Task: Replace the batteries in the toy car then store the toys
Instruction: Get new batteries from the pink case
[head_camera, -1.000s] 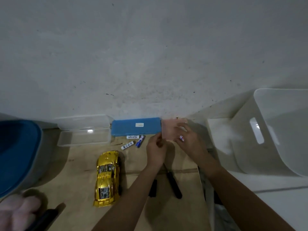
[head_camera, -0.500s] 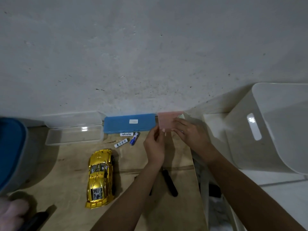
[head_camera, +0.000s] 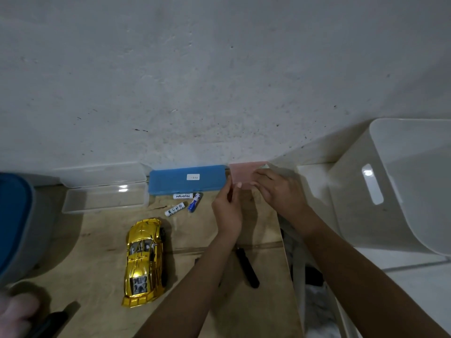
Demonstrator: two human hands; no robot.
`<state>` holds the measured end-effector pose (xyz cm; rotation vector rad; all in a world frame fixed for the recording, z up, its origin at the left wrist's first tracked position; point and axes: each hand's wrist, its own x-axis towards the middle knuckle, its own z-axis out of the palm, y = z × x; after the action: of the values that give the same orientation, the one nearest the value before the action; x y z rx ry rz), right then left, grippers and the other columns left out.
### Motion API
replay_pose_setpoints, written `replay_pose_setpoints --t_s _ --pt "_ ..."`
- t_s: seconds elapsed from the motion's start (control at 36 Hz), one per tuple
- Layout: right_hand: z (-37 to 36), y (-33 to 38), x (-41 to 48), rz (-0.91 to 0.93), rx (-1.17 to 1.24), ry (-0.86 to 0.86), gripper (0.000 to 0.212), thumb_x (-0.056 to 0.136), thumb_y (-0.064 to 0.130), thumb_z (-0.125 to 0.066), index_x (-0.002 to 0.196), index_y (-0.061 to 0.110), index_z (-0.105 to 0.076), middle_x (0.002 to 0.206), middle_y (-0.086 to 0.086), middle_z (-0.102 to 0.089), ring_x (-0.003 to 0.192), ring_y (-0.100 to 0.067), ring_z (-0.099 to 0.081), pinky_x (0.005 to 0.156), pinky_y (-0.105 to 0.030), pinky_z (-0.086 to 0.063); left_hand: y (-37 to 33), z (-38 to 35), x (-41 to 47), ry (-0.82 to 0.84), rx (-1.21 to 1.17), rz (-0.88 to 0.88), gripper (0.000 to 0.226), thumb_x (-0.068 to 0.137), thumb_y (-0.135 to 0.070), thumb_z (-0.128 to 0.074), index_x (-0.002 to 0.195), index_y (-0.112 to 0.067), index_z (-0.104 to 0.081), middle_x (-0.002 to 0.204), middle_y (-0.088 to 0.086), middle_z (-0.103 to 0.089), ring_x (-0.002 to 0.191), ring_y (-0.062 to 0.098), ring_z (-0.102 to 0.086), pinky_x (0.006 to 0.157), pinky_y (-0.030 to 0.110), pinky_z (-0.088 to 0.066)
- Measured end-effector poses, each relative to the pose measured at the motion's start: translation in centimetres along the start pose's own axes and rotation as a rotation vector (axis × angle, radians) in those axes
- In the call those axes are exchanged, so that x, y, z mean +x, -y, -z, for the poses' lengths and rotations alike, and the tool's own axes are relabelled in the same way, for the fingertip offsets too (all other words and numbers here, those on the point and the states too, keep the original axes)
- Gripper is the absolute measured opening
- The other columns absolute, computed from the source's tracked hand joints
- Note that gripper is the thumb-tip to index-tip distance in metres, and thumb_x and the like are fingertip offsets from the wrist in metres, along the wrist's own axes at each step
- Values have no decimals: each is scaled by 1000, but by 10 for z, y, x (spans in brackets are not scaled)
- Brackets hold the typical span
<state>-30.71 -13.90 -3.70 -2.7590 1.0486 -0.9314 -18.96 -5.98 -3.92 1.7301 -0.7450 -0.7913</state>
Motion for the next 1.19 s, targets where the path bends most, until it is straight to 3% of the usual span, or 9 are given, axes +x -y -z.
replay_pose_setpoints --t_s 0.08,0.25,0.36,0.47,0.72,0.83,1.0,1.11,1.19 --pt "0 0 1 -17 23 7 25 86 24 -53 88 9 -73 94 -6 -73 67 -22 -69 54 -26 -56 2 0 1 -9 -32 1 36 93 -25 -53 127 -14 -57 111 8 -68 98 15 -61 74 0 -42" --pt "3 2 6 -39 47 40 25 84 24 -53 87 8 -73 91 -7 -73 66 -22 -69 54 -27 -57 2 2 2 -9 -35 -18 32 93 -22 -54 123 -14 -60 98 -4 -66 82 -2 -57 72 1 -43" --pt "5 2 6 -53 53 73 23 84 22 -56 90 8 -74 92 -8 -73 67 -22 -69 58 -26 -57 4 2 1 -3 -22 -46 29 93 -22 -53 120 -16 -61 94 0 -67 80 1 -58 70 1 -42" --pt "7 3 7 -47 50 87 14 75 11 -69 88 6 -73 91 -10 -73 66 -24 -69 58 -29 -58 4 2 1 -9 -17 -58 26 93 -21 -53 119 -22 -58 93 -3 -66 81 5 -58 70 2 -42" --pt "5 4 9 -61 25 79 20 83 20 -56 85 9 -73 88 -8 -73 62 -25 -68 49 -30 -56 5 2 2 -35 3 -88 27 93 -20 -54 116 -11 -64 88 2 -66 73 -1 -55 65 0 -40" --pt "8 4 11 -64 33 65 12 76 11 -66 85 8 -73 87 -9 -72 63 -24 -68 53 -26 -56 1 1 4 -50 22 -110 21 93 -21 -55 106 -10 -68 81 3 -66 68 -2 -53 64 4 -40" --pt "10 4 12 -69 32 80 11 76 11 -67 85 9 -73 88 -8 -72 63 -22 -67 57 -25 -55 -2 1 4 -53 33 -104 20 93 -21 -55 105 -12 -68 83 -3 -64 73 -4 -55 65 12 -42" --pt "11 4 13 -82 35 90 12 76 12 -67 85 9 -73 87 -8 -72 63 -22 -67 57 -23 -53 -3 1 4 -62 25 -109 22 93 -20 -55 109 -12 -67 87 -5 -64 77 -5 -55 69 5 -43" --pt "11 4 14 -94 45 102 12 76 12 -65 85 9 -73 87 -8 -72 61 -23 -67 56 -24 -54 -4 1 5 -60 12 -105 20 93 -20 -55 108 -13 -67 86 -5 -64 76 -5 -55 70 12 -44"
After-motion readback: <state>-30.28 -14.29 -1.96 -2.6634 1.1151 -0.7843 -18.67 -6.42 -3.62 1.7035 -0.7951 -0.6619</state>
